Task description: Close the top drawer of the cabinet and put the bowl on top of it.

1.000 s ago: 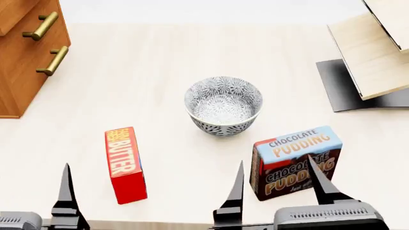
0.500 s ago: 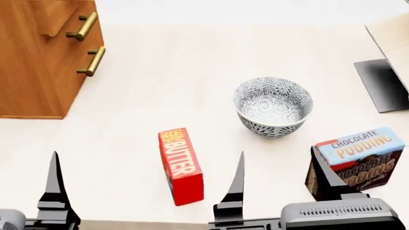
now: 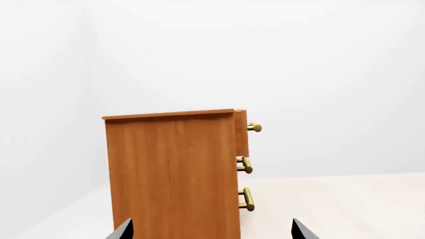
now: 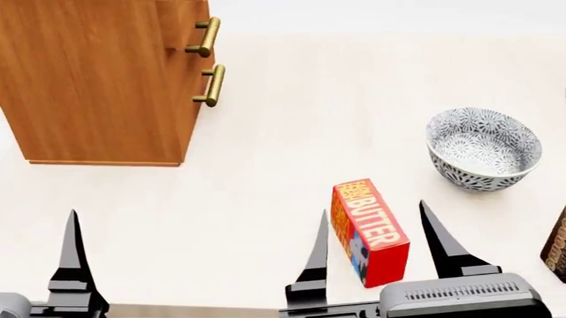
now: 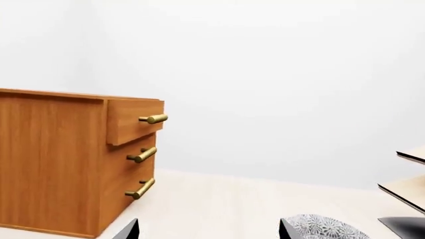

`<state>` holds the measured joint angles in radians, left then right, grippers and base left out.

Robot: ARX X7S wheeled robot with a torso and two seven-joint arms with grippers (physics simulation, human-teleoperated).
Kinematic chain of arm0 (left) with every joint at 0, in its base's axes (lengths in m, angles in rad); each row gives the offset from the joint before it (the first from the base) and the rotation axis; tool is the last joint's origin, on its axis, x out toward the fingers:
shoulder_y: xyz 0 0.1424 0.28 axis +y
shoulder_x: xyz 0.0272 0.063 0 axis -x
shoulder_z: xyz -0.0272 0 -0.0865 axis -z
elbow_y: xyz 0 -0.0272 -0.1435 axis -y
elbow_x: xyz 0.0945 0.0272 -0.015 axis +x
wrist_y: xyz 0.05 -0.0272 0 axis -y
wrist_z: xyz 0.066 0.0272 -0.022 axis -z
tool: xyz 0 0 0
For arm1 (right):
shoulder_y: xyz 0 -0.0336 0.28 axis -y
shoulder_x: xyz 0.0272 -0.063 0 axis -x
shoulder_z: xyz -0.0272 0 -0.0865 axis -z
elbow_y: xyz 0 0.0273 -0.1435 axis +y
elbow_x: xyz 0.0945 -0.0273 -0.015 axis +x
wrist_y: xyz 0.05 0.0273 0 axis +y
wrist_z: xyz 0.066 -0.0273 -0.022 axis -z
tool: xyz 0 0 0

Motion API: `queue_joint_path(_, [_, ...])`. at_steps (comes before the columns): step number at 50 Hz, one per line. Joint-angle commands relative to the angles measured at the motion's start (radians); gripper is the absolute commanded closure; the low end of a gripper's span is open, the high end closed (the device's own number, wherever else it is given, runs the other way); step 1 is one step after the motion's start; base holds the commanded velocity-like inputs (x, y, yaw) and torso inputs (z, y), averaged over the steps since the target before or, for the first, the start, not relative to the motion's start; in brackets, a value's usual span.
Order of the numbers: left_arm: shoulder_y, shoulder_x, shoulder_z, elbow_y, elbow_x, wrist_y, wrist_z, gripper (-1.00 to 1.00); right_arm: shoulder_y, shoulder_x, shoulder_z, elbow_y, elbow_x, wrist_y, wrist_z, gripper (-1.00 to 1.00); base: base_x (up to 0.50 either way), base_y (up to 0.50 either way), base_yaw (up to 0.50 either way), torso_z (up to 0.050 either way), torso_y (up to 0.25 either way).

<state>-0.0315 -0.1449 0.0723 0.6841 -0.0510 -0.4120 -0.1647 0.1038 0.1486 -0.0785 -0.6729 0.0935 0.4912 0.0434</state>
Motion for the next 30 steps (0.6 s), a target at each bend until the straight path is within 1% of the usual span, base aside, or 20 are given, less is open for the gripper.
queue_joint_path(1, [0.003, -0.009, 0.006, 0.004, -0.008, 0.005, -0.013, -1.0, 0.0, 0.009, -0.014, 0.005, -0.017, -0.017, 0.026, -1.0, 0.0, 0.29, 0.0, 0.0, 0.0])
queue_joint_path(15, [0.008, -0.018, 0.011, 0.004, -0.019, 0.011, -0.026, -1.0, 0.0, 0.021, -0.031, 0.013, -0.011, -0.018, 0.033, -1.0, 0.0, 0.01, 0.0, 0.0, 0.0])
queue_joint_path(24, [0.007, -0.024, 0.015, 0.006, -0.025, 0.01, -0.034, -1.0, -0.002, 0.027, -0.034, 0.016, -0.004, -0.029, 0.038, -1.0, 0.0, 0.3, 0.0, 0.0, 0.0])
queue_joint_path(30, [0.007, -0.028, 0.019, 0.002, -0.026, 0.014, -0.04, -1.0, -0.003, 0.026, -0.035, 0.019, -0.004, -0.03, 0.05, -1.0, 0.0, 0.02, 0.0, 0.0, 0.0])
